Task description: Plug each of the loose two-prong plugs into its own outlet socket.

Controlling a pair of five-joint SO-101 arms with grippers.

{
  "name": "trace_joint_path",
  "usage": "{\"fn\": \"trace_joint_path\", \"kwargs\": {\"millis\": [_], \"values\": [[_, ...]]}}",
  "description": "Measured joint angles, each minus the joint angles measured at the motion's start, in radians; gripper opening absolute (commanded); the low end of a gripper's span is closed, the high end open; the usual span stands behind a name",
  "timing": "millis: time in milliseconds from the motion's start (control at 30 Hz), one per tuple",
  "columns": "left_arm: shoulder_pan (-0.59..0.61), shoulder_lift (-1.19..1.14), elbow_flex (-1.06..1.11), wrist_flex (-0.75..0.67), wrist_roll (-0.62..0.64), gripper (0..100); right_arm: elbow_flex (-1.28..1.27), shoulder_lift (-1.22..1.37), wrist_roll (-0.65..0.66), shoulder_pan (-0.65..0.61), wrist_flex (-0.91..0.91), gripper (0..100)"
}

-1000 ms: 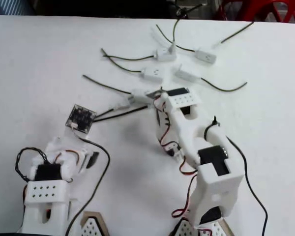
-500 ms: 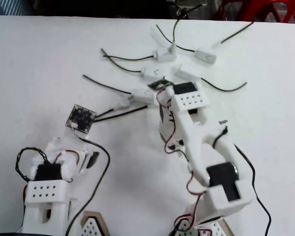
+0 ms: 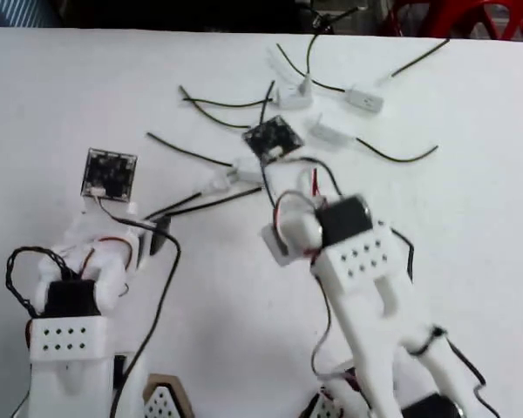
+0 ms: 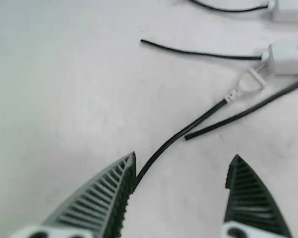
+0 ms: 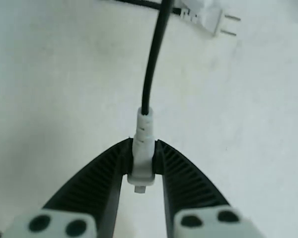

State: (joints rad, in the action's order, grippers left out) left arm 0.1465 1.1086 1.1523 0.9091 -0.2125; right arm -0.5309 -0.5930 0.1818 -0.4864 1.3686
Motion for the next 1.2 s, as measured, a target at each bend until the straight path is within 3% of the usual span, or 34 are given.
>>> {"fn": "trace_joint_path", "kwargs": {"millis": [233,533,933,1200], "values": [[-0.135,0.0,-0.034,-0.068,0.087,29,-0.292,-0.338,-0.002,-0.103,-0.207,1.7],[-0.316,0.0,-0.049,-0.13,0.092,29,-0.456,-0.617,-0.002,-0.267,-0.256,1.6],[-0.555,0.0,-0.261,0.141,0.092,29,-0.489,-0.64,-0.011,-0.272,-0.267,1.6],[-0.523,0.002,-0.262,0.124,0.071,29,-0.489,-0.64,-0.069,-0.124,-0.321,1.6]]}}
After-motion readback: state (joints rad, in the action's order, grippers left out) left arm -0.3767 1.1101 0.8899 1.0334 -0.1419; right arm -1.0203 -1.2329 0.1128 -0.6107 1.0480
